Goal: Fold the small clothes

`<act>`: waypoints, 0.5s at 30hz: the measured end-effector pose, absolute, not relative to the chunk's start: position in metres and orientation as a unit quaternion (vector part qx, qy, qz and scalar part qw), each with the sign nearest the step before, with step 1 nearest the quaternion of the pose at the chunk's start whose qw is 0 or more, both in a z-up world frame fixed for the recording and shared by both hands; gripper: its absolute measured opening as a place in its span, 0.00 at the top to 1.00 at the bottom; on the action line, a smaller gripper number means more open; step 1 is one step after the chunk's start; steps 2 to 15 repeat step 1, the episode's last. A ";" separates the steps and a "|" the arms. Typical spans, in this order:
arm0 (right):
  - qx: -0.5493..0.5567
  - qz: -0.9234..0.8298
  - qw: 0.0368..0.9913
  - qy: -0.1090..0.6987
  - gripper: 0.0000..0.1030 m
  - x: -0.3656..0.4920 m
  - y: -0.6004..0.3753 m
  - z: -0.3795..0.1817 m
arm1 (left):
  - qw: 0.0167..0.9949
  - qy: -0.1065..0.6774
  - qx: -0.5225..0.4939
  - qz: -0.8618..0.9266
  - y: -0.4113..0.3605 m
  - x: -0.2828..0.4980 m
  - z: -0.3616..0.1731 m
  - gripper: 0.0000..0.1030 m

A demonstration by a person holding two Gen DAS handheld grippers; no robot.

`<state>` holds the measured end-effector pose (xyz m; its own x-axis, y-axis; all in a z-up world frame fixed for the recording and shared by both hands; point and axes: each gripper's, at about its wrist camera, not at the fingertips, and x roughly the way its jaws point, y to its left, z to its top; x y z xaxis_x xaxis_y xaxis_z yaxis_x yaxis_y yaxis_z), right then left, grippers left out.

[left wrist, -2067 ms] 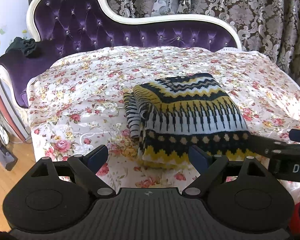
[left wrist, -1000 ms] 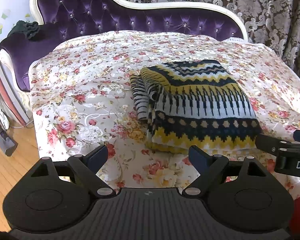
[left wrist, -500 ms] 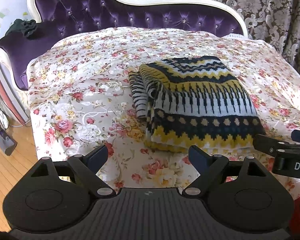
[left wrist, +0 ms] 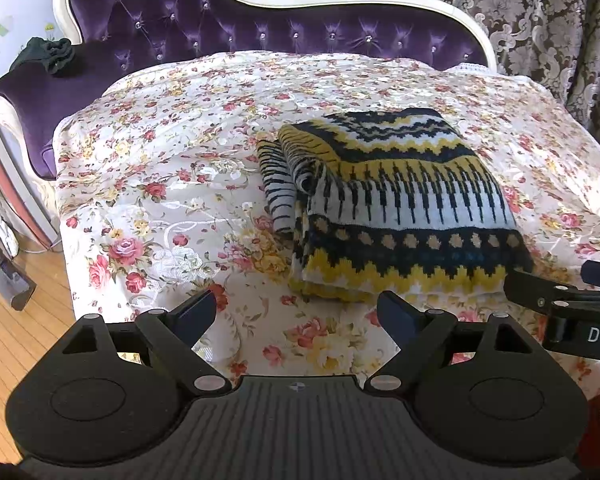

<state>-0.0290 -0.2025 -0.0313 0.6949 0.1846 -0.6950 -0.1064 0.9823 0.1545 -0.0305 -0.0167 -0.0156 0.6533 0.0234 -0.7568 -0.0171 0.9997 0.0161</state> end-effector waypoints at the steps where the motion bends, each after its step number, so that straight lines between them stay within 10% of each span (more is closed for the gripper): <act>1: 0.051 0.079 0.919 0.383 0.01 -0.029 -0.202 -0.031 | 0.909 0.417 0.004 0.011 -0.016 -0.030 -0.016 0.15; 15: 0.051 0.079 0.919 0.383 0.01 -0.029 -0.202 -0.031 | 0.909 0.417 0.004 0.011 -0.016 -0.030 -0.016 0.15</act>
